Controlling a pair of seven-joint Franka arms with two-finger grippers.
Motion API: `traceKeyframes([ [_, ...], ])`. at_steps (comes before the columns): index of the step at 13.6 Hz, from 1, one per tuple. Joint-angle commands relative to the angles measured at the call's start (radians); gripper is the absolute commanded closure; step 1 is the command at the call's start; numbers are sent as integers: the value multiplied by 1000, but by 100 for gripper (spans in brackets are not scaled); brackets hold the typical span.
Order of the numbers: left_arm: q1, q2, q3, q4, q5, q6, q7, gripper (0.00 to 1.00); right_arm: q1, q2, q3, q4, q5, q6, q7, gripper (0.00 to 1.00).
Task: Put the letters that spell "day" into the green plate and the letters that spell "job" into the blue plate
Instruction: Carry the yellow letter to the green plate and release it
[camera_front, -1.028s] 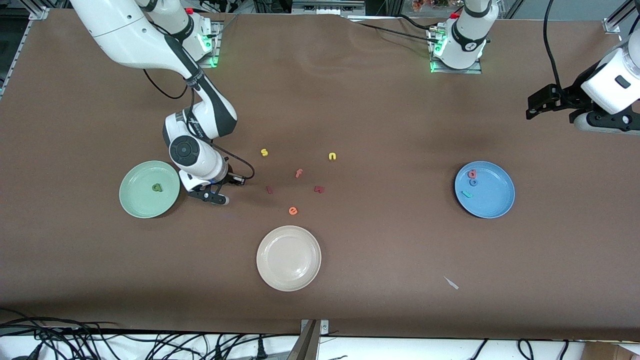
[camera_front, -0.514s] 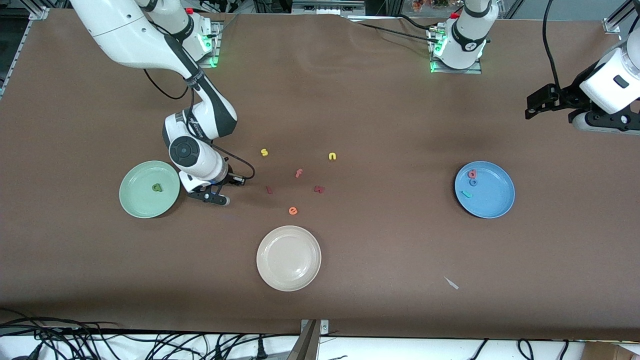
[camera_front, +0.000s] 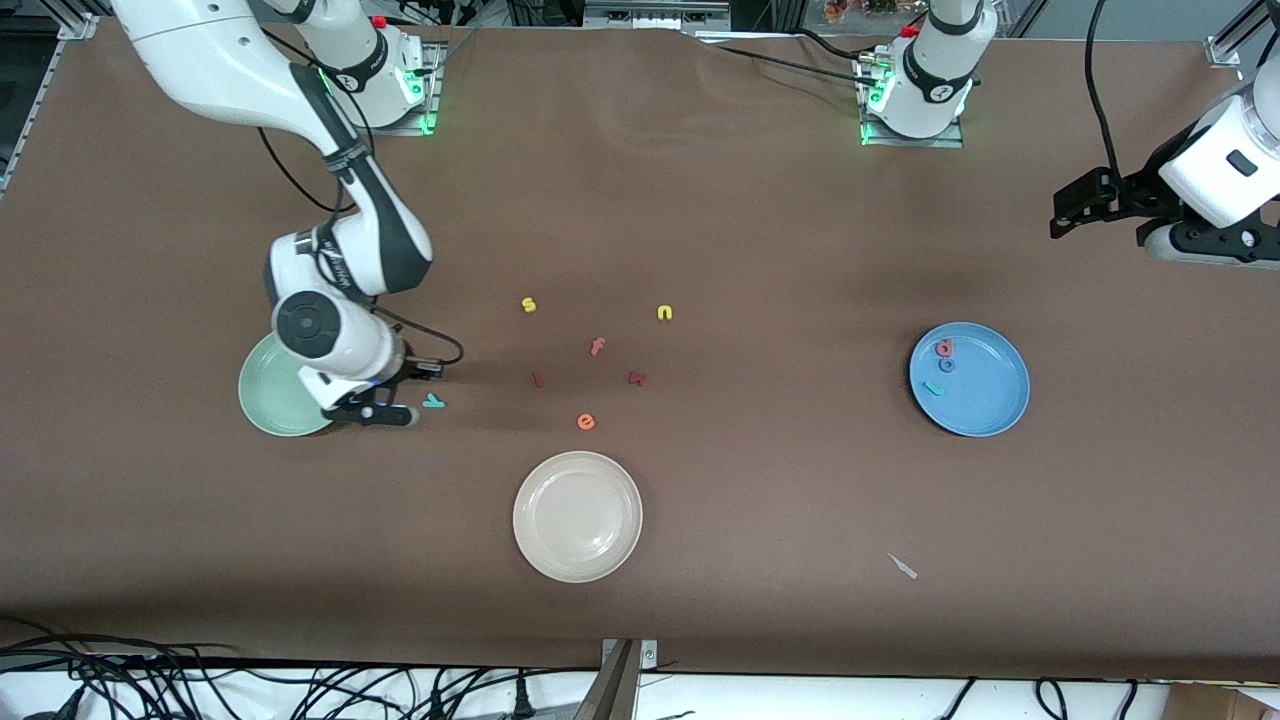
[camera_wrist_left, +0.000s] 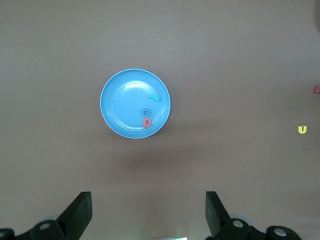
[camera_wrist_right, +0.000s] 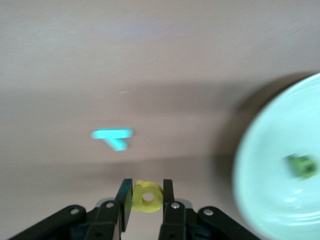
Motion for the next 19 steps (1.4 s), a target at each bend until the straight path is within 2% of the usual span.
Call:
traceKeyframes([
  [1,-1,14,1,33,-18,-26,-1,0,-2,-51,-71,-40,-9,-19,-168,84],
  [4,-1,14,2,33,-18,-27,-1,0,-2,-84,-132,-90,-9,10,-311,84],
  [7,0,14,1,33,-16,-26,1,0,-2,-104,-192,-193,-9,135,-436,81],
  [8,-1,14,1,33,-16,-27,-1,0,-2,-104,-203,-218,-8,175,-451,64],
  [9,0,14,1,33,-18,-27,-1,0,-2,-105,-203,-216,-3,177,-448,20],
  [10,-1,14,1,33,-16,-27,-1,0,-2,-110,-201,-209,-3,174,-454,0],
  [12,-1,14,2,33,-16,-27,-1,0,-2,-125,-177,-183,-3,118,-462,0],
  [15,-1,14,2,33,-16,-27,1,0,3,-116,-91,-109,-3,35,-460,0],
  [19,-1,14,2,33,-16,-27,2,0,4,-101,-20,-109,-3,41,-531,0],
])
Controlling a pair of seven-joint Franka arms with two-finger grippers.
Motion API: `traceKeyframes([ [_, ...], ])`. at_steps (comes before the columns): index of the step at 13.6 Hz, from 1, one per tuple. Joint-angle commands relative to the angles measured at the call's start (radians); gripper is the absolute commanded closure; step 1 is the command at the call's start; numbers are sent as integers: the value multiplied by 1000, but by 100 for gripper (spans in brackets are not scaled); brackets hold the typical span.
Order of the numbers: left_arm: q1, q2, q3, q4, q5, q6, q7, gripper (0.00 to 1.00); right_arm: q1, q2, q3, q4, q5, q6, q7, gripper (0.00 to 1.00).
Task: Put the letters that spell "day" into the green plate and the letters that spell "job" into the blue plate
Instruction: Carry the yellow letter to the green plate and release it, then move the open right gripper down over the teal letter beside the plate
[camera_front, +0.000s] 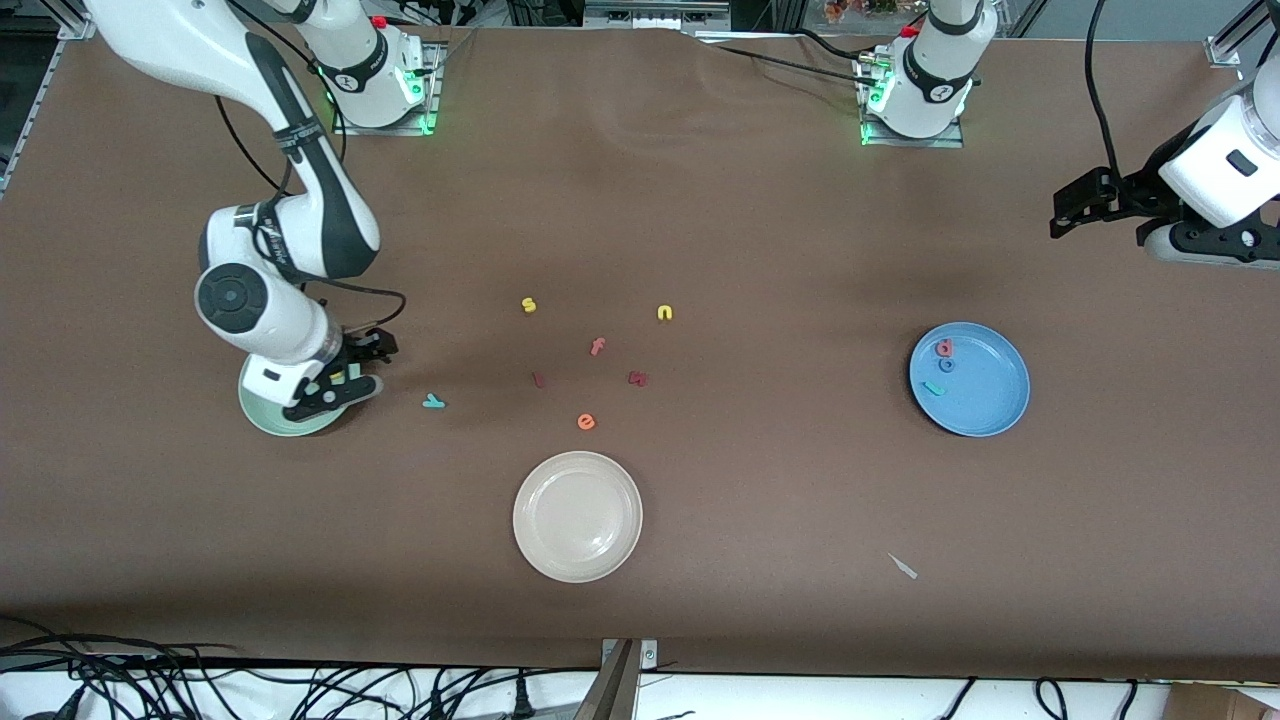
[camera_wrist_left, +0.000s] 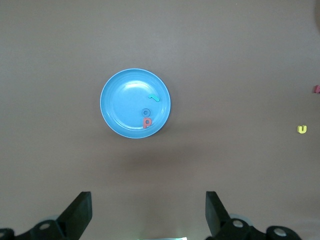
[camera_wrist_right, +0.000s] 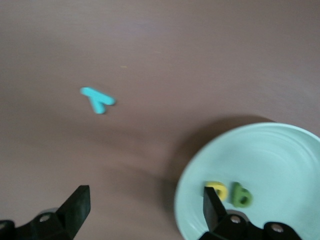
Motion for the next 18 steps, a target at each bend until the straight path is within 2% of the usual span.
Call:
traceKeyframes([
  [1,-1,14,2,33,-16,-26,2,0,-8,16,25,5,-2,-6,-126,0],
  [7,-1,14,2,33,-13,-26,2,0,-10,79,55,8,4,137,-419,0],
  [14,-1,14,2,33,-12,-26,4,0,-19,159,91,31,3,292,-634,0],
  [18,-1,14,2,33,-12,-26,4,0,-19,205,93,78,4,299,-734,0],
])
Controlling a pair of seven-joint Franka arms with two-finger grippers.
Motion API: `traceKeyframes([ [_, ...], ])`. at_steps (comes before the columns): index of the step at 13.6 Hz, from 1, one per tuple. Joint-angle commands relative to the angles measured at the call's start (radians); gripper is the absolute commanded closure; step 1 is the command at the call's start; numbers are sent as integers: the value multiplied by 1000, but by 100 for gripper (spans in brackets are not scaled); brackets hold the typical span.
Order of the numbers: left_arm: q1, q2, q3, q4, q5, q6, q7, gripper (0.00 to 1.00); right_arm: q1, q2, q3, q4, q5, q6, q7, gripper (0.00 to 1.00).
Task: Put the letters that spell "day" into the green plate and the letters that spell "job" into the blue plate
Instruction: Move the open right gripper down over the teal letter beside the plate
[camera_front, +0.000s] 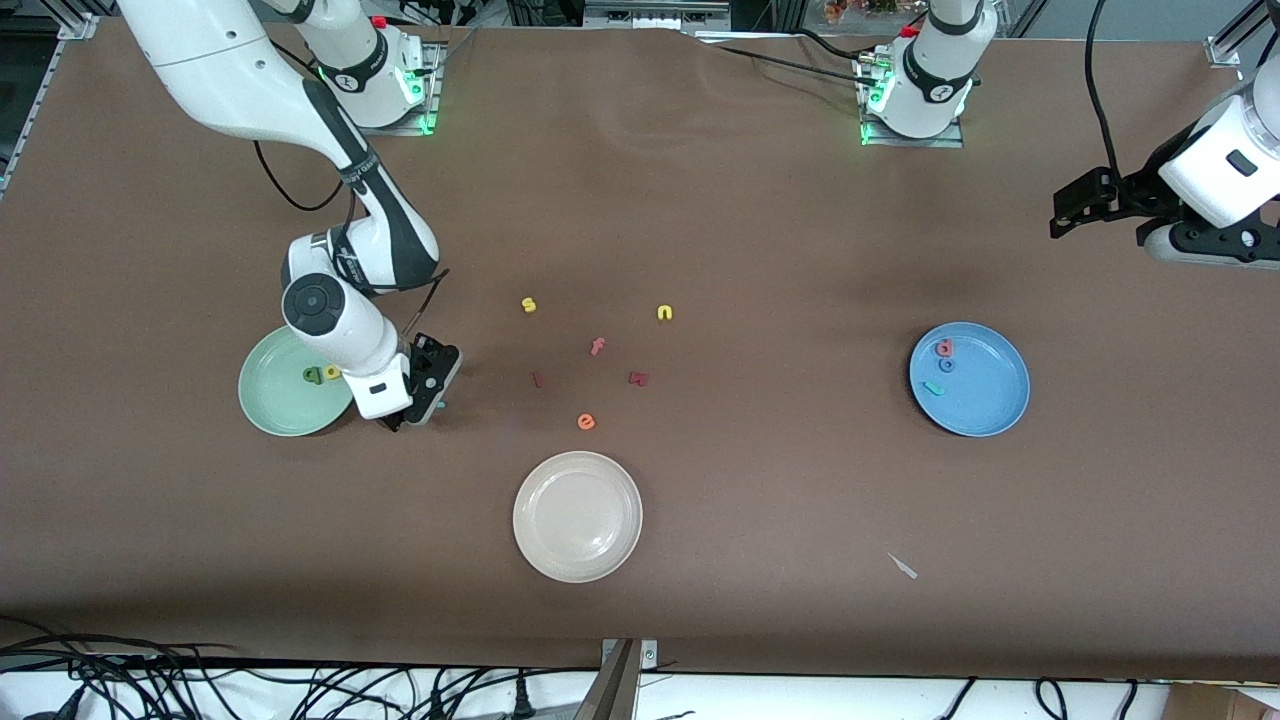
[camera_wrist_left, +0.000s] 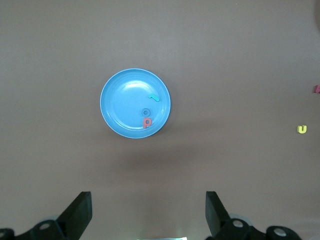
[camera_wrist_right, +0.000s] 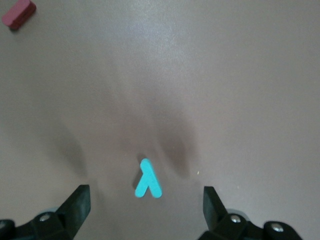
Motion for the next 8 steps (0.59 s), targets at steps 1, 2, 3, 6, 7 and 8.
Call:
traceKeyframes([
  [1,-1,14,1,32,-12,-26,4,0,-15,52,16,54,4,5,-90,0],
  [2,-1,14,1,32,-12,-26,4,0,-15,60,16,61,4,4,-101,0],
  [3,-1,14,1,32,-12,-26,4,0,-15,67,16,61,4,4,-110,0],
  [6,2,14,2,32,-12,-26,5,0,-15,69,15,62,5,-4,-130,6],
  [7,2,14,2,32,-12,-26,5,0,-15,72,15,62,5,-5,-130,8],
  [8,2,14,2,32,-12,-26,5,0,-15,72,15,62,5,-18,-130,13],
])
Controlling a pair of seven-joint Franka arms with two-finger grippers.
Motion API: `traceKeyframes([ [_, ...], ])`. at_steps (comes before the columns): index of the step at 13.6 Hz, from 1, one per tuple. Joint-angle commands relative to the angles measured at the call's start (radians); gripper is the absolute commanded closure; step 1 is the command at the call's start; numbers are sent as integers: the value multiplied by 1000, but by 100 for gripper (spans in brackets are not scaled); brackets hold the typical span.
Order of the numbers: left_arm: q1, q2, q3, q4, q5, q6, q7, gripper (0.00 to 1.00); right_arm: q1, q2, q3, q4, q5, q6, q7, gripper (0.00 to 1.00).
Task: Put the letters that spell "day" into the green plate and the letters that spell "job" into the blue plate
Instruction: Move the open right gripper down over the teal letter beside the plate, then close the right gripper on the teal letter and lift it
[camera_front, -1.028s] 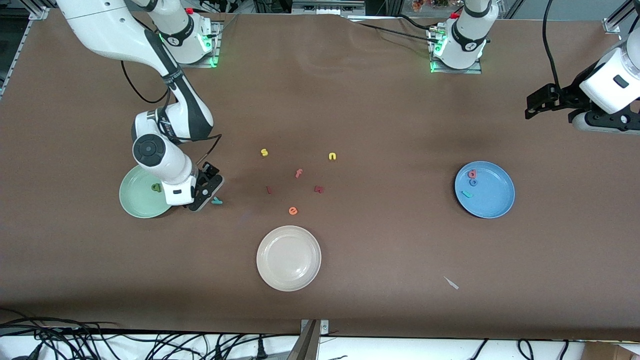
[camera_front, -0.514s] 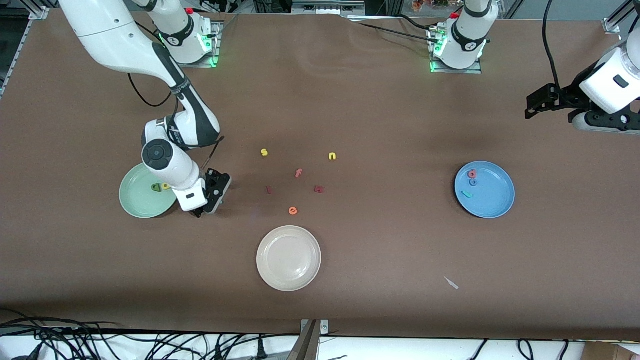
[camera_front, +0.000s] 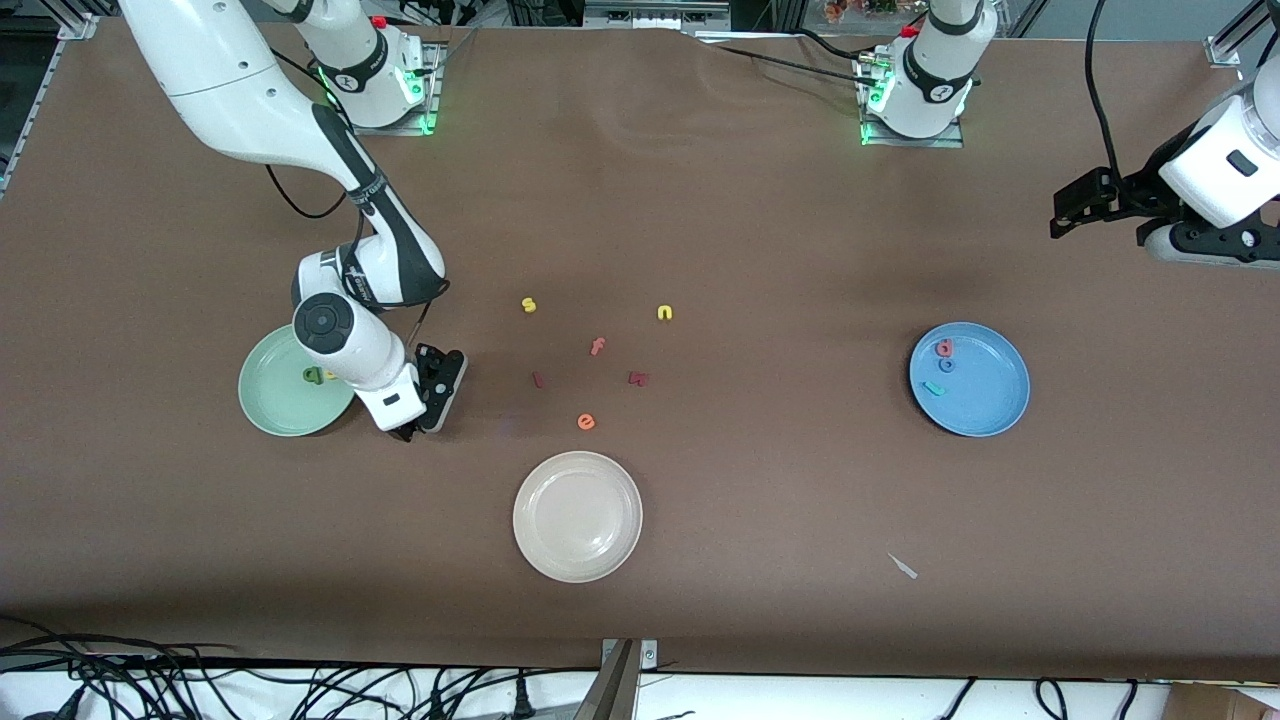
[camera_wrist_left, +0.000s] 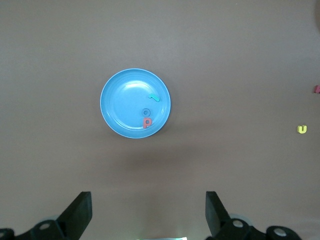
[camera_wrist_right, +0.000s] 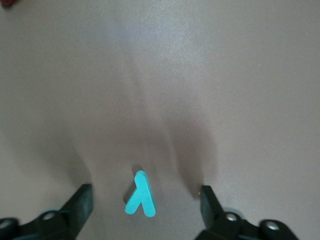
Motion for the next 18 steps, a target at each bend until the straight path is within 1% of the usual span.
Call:
traceKeyframes([
  [1,1,14,2,32,-12,-26,7,0,-15,15,14,25,5,-54,-29,20],
  [4,3,14,2,32,-12,-27,7,0,-15,15,13,55,5,-120,-29,27],
  [5,3,14,2,32,-12,-27,7,0,-15,13,13,55,5,-128,-29,27],
  [9,3,14,2,32,-12,-27,7,0,-15,16,11,57,-4,-130,-32,39],
  [11,3,14,2,32,-12,-27,7,0,-13,16,11,57,-4,-130,-32,49],
  [13,3,14,2,32,-12,-27,7,0,-7,16,11,57,-4,-130,-32,56],
  [17,3,14,2,32,-12,-27,7,0,-4,21,11,58,-4,-127,-34,65],
  [18,3,14,2,32,-12,-27,7,0,-4,21,11,58,-4,-127,-34,70],
])
